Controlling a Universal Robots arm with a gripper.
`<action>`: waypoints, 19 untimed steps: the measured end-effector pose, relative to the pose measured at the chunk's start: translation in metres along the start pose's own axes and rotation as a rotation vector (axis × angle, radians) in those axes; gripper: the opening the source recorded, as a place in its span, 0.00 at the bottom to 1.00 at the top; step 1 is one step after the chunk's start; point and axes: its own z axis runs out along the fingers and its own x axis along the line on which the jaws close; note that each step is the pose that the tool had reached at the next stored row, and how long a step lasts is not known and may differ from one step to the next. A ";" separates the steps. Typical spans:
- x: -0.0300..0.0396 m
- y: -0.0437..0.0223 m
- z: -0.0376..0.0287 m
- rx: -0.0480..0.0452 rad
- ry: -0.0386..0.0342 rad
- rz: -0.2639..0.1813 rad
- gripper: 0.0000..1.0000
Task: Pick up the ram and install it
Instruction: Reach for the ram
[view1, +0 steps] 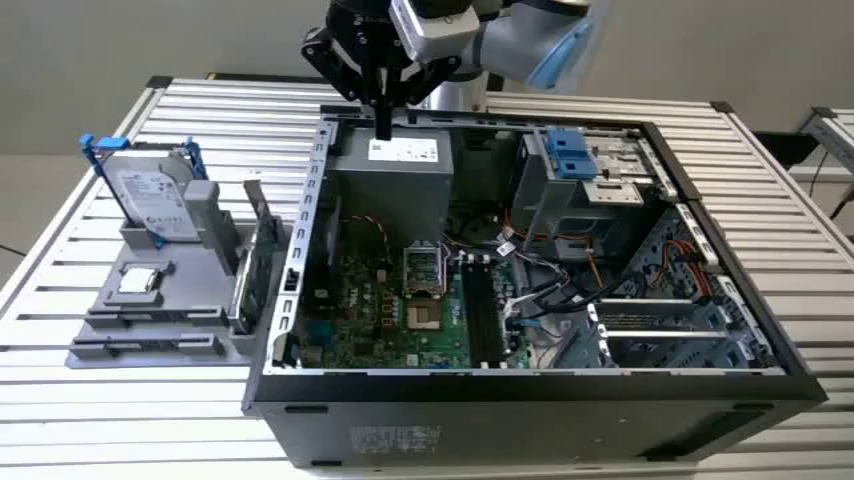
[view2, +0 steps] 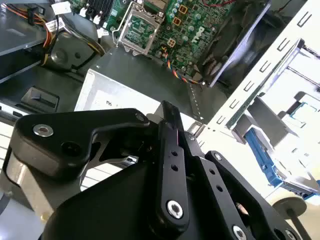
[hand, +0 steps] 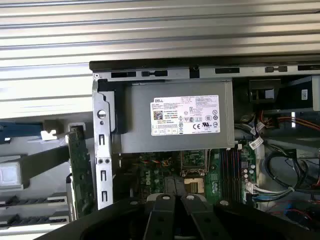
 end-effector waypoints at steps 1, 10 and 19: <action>0.0000 0.0000 0.0000 0.0000 0.0000 0.000 0.00; 0.0000 0.0000 0.0000 0.0000 0.0000 0.000 0.00; 0.0083 -0.0006 -0.0002 0.0001 0.0000 0.000 0.00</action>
